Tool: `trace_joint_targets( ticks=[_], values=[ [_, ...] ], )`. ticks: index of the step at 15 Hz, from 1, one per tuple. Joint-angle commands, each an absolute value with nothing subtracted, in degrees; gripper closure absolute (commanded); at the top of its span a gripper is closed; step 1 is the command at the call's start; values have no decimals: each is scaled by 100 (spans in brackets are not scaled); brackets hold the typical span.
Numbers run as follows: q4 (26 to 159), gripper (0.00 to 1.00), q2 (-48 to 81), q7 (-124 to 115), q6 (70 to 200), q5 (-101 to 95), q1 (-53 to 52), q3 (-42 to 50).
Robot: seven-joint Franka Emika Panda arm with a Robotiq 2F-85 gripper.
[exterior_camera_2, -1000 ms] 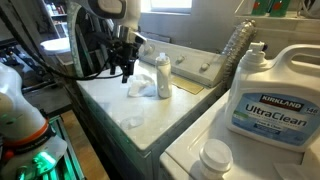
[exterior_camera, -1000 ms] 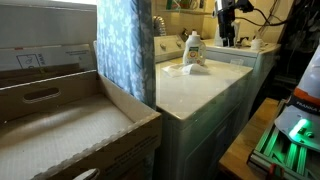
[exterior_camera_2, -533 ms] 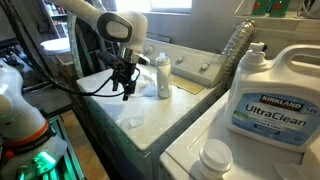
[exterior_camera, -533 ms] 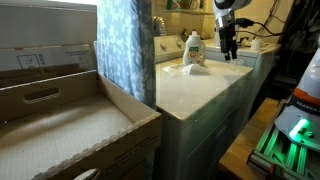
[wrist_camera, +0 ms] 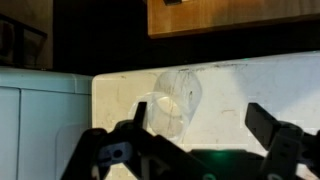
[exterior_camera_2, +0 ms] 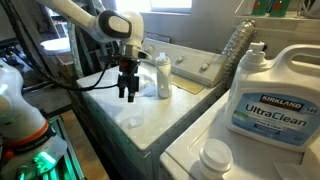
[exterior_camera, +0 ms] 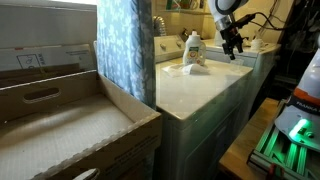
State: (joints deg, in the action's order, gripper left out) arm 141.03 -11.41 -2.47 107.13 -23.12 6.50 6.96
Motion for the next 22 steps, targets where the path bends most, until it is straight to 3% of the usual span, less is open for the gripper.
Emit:
trace_joint_targets(
  ticks=[1, 7, 9, 10, 11, 12, 16, 20, 22],
  values=[
    [14209, 0, -980, -612, 11125, -2447, 735, 677],
    [14200, 1, -572, -1019, 11654, -2259, 790, 722],
    [14184, 8, -459, -1079, 11726, -2209, 792, 727],
    [14166, 17, -403, -1110, 11729, -2189, 784, 721],
    [14163, 15, -362, -1121, 11742, -2183, 779, 721],
    [14150, 34, -322, -1151, 11728, -2191, 776, 718],
    [13998, 66, -231, -1305, 11610, -2372, 711, 645],
    [13652, 95, -109, -1330, 11462, -2522, 527, 425],
    [13376, 100, 69, -1570, 11271, -2870, 396, 257]
  ],
)
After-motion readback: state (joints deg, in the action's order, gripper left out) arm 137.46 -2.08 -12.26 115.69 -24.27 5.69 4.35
